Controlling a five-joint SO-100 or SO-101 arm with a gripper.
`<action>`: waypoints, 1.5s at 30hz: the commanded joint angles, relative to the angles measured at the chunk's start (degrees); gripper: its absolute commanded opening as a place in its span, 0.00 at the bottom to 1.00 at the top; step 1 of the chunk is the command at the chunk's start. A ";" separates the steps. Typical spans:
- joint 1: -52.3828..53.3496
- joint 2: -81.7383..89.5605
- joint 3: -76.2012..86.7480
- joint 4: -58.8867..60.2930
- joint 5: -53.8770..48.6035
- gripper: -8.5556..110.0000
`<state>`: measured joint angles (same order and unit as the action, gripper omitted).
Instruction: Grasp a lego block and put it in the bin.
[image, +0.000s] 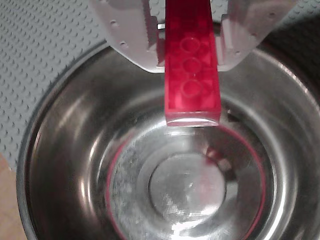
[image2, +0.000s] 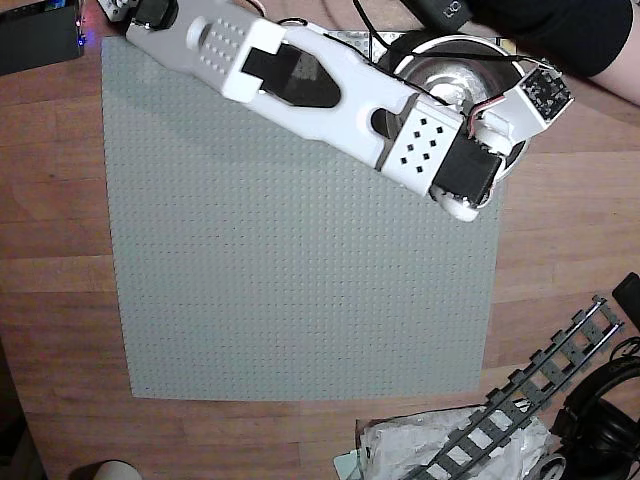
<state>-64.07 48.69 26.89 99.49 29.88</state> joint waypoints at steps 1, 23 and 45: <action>-0.35 -4.57 -6.86 -0.09 0.35 0.07; -1.32 -21.09 -20.39 0.18 1.93 0.08; 7.65 -16.44 -26.19 1.76 -0.26 0.29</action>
<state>-57.30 26.81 2.46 100.72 30.50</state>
